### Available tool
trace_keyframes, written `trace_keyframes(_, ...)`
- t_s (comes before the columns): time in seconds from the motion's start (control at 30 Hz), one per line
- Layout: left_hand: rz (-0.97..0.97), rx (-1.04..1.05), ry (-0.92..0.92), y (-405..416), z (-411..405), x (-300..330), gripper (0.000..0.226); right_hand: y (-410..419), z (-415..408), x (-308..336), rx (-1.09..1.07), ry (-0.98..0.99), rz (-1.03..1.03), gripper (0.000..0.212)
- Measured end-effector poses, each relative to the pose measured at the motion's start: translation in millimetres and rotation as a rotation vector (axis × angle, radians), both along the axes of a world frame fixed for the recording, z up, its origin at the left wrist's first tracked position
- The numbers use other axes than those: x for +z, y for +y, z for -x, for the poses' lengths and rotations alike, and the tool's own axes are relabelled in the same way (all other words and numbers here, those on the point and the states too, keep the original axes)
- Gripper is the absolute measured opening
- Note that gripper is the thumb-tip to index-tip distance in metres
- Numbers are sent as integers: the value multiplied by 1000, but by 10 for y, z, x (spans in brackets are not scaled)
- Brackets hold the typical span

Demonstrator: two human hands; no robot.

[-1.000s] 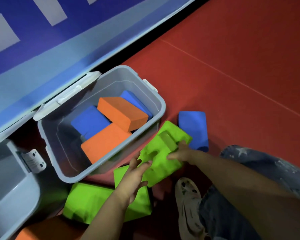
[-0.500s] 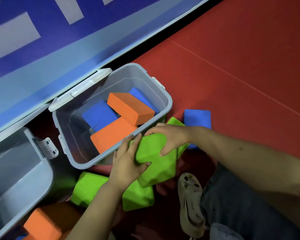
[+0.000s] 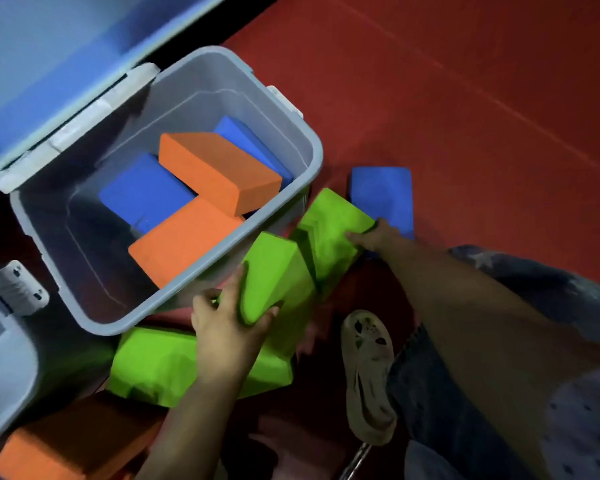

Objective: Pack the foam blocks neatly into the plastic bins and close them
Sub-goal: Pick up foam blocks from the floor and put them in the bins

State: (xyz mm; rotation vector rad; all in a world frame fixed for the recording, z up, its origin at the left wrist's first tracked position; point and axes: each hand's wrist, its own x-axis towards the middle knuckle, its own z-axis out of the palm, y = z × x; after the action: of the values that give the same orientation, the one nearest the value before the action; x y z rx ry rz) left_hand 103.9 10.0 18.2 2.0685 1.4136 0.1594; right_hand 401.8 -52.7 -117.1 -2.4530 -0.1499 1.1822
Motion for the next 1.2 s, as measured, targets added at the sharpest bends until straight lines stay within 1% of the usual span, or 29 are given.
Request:
trace_keyframes(0.07, 13, 0, 5, 24, 23, -63, 82, 85, 19, -115, -125, -12, -46, 107)
trace_keyframes(0.13, 7, -7, 29, 26, 53, -124, 81, 184, 10, -96, -239, -37, -81, 107)
trace_keyframes(0.2, 5, -16, 37, 11, 72, -162, 80, 245, -9, -63, -330, -11, -133, 106)
trace_keyframes(0.23, 5, -16, 38, 4, 76, -170, 81, 253, -14, -47, -337, 26, -153, 116)
trace_keyframes(0.3, -10, -7, 42, 0, 80, -146, 79, 214, -71, -284, -323, 89, -171, 151)
trace_keyframes(0.33, -29, -7, 43, 3, 86, -110, 78, 211, -63, -351, -319, 105, -160, 160)
trace_keyframes(0.37, -59, -13, 38, 10, 97, -61, 77, 222, -24, -295, -298, 108, -140, 161)
trace_keyframes(0.4, -93, -26, 27, 17, 119, 1, 76, 244, 59, -70, -243, 98, -102, 152)
trace_keyframes(0.47, -133, -40, -16, 19, 184, 174, 78, 271, 214, 424, -62, 25, 19, 119)
trace_keyframes(0.5, -139, -34, -42, 12, 219, 281, 79, 274, 252, 582, 23, -14, 60, 107)
trace_keyframes(0.53, -141, -24, -69, 4, 254, 392, 81, 270, 278, 735, 99, -59, 83, 100)
trace_keyframes(0.6, -143, 7, -129, -17, 315, 623, 83, 259, 326, 1075, 249, -160, 116, 94)
trace_keyframes(0.67, -152, 46, -206, -2, 369, 859, 81, 238, 405, 1438, 413, -263, 155, 97)
trace_keyframes(0.77, -164, 143, -333, 63, 459, 1264, 75, 191, 592, 1947, 580, -390, 127, 94)
trace_keyframes(0.9, -275, 272, -455, 238, 618, 1817, 63, 164, 818, 2593, 609, -471, -6, 93)
trace_keyframes(1.0, -362, 312, -511, 374, 758, 2132, 58, 151, 922, 3073, 529, -544, -160, 87)
trace_keyframes(1.1, -439, 381, -572, 494, 862, 2350, 59, 267, 1010, 3517, 432, -630, -298, 86)
trace_keyframes(1.2, -501, 440, -585, 611, 905, 2361, 64, 538, 1113, 3812, 356, -666, -446, 87)
